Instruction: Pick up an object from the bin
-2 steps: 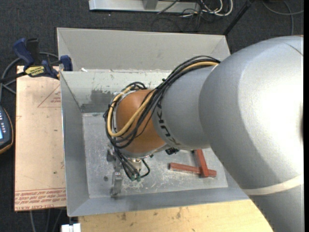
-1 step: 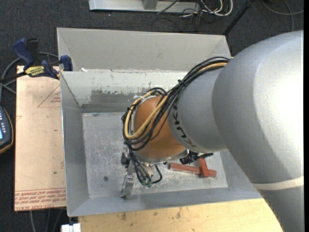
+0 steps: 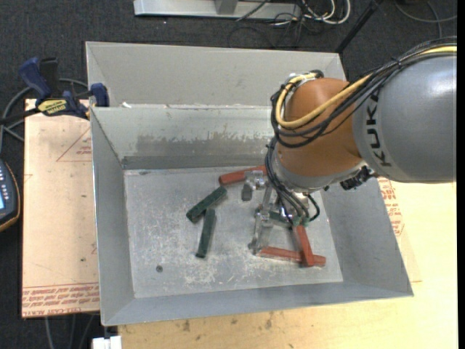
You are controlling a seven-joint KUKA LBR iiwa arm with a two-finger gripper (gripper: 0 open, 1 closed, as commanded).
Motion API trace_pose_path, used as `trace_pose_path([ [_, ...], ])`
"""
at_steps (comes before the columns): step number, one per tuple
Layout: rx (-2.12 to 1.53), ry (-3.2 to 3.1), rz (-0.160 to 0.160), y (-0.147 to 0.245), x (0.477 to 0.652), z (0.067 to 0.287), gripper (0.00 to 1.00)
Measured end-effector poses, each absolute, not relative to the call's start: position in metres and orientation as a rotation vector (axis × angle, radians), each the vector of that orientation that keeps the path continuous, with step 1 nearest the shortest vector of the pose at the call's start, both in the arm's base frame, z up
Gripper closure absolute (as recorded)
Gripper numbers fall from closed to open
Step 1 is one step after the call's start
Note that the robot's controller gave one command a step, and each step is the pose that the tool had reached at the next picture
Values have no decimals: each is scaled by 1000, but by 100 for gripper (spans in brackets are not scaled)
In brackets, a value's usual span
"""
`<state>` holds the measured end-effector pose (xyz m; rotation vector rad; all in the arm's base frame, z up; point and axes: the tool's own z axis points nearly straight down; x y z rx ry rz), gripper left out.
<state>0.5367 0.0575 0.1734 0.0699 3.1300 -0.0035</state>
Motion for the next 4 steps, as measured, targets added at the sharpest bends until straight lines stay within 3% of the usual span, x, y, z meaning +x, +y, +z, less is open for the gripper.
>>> trace_pose_path([
  [1,-129,3132,5,110,557,69,0],
  [2,-866,3018,0,85,530,110,0],
  [3,-863,3016,7,144,551,81,0],
  [4,-854,3021,3,140,551,82,100],
])
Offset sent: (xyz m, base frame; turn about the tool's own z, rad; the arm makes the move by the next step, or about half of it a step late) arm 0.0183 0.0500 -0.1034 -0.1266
